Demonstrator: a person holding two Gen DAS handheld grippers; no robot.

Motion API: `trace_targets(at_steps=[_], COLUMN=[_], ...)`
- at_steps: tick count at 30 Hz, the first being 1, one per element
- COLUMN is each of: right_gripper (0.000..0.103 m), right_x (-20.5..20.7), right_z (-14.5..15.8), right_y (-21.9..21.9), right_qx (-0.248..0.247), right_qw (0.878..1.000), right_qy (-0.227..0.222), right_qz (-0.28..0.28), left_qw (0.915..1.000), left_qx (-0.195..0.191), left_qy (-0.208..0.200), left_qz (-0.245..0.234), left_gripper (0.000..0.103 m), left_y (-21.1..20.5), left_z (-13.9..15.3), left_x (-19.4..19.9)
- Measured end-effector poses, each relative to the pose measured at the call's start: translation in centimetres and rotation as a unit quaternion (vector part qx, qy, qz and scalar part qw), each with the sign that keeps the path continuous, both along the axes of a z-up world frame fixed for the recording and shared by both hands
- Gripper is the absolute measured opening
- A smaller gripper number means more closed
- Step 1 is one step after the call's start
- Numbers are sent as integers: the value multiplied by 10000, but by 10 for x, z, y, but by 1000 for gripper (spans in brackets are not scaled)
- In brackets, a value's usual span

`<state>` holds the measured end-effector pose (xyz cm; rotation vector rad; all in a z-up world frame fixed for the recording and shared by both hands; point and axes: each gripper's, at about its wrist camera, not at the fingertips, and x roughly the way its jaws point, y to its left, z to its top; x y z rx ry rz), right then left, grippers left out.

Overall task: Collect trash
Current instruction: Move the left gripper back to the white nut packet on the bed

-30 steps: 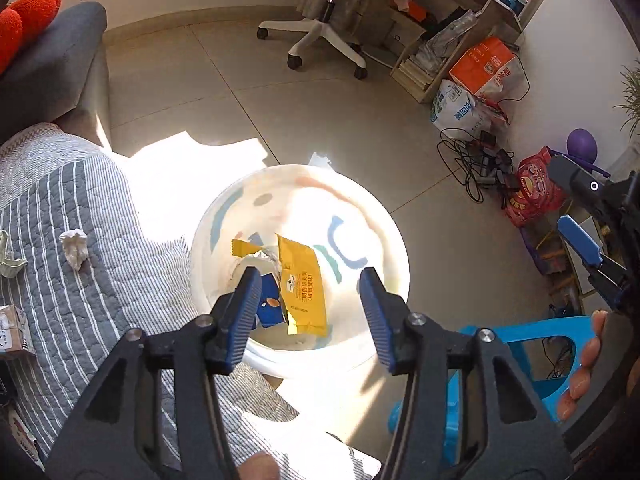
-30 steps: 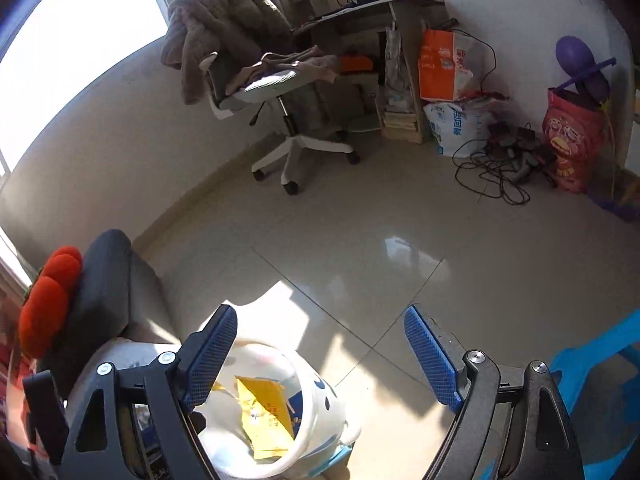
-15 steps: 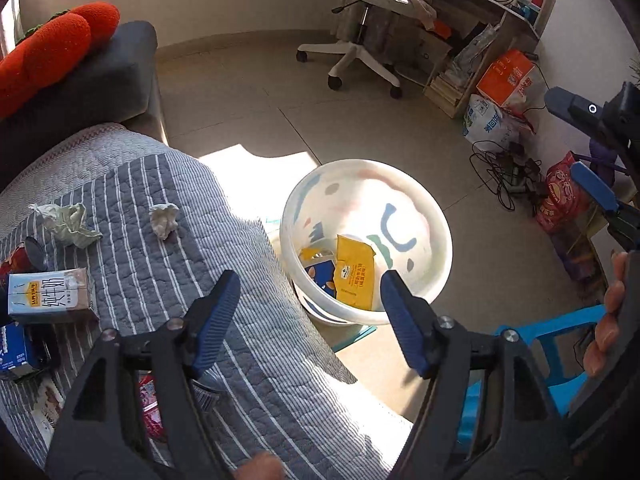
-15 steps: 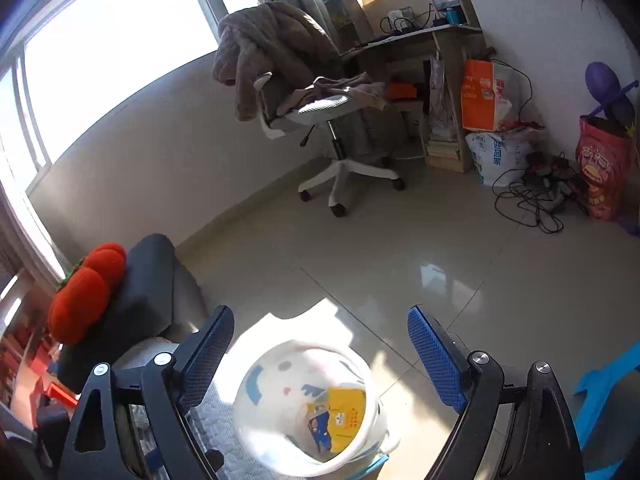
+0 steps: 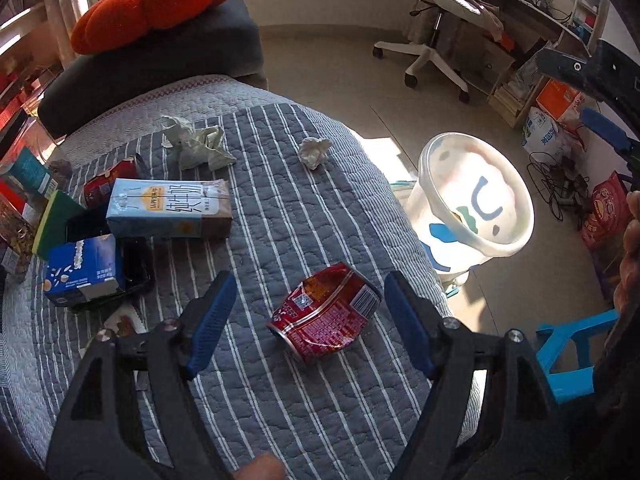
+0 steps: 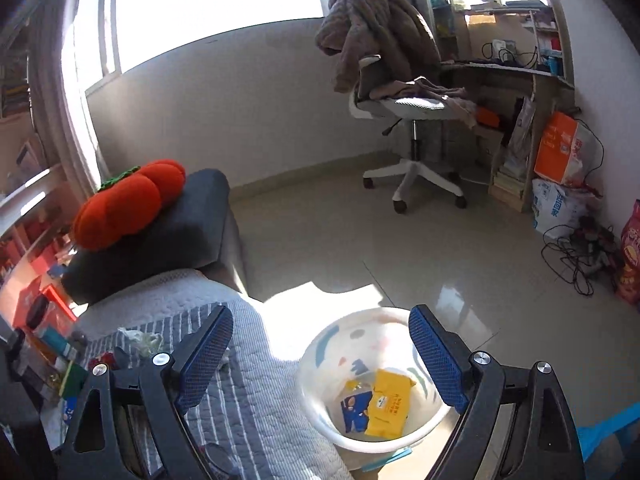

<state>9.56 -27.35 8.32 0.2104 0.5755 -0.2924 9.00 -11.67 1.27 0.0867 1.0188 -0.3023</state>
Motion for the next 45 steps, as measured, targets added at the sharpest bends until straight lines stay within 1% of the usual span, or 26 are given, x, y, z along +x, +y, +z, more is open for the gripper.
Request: trace_targets(at_steps=[5, 8, 14, 20, 23, 24, 26, 29, 31, 33, 36, 37, 39, 40, 42, 43, 45], right_gripper=[91, 91, 91, 91, 91, 91, 91, 91, 91, 91, 91, 91, 91, 91, 91, 91, 91], right_x=[15, 21, 39, 57, 66, 69, 75, 81, 85, 89, 95, 96, 98, 99, 100, 100, 101], right_z=[-11, -18, -35, -53, -62, -65, -70, -76, -80, -84, -90, -92, -95, -96, -98, -99, -99], right_y=[36, 60, 99, 123, 129, 130, 132, 137, 139, 141, 143, 144, 146, 147, 149, 150, 153], right_qx=[-267, -462, -735, -838, -795, -756, -712, -759, -794, -792, -772, -770, -767, -765, -769, -775, -778], right_qw=[9985, 9960, 9897, 9837, 9822, 9818, 9808, 9789, 9778, 9767, 9752, 9749, 9743, 9739, 9732, 9729, 9726], right_qy=[248, 382, 682, 987, 1140, 1190, 1268, 1352, 1412, 1482, 1580, 1600, 1634, 1647, 1671, 1677, 1679], right_qz=[417, 661, 1025, 1246, 1263, 1273, 1302, 1329, 1329, 1333, 1341, 1342, 1351, 1360, 1379, 1389, 1409], left_qw=[9992, 9978, 9934, 9902, 9885, 9883, 9885, 9884, 9890, 9895, 9903, 9905, 9907, 9908, 9910, 9912, 9914], left_qx=[248, 365, 422, 552, 513, 489, 406, 261, 300, 442, 636, 646, 631, 617, 543, 464, 251], left_qy=[144, 326, 749, 1060, 1177, 1186, 1212, 1264, 1243, 1204, 1111, 1097, 1089, 1088, 1068, 1072, 1099], left_qz=[275, 446, 761, 728, 803, 828, 813, 798, 749, 662, 532, 517, 514, 525, 591, 622, 664], left_gripper=[77, 77, 77, 77, 77, 77, 81, 83, 83, 83, 79, 76, 74, 72, 60, 57, 56], left_y=[48, 77, 128, 151, 162, 166, 172, 180, 179, 175, 164, 162, 161, 161, 165, 167, 171], left_z=[-13, -23, -45, -68, -80, -83, -87, -92, -95, -98, -98, -98, -97, -96, -93, -90, -83], left_x=[-2, 1, 8, 11, 13, 13, 14, 16, 17, 19, 22, 22, 21, 20, 17, 17, 17])
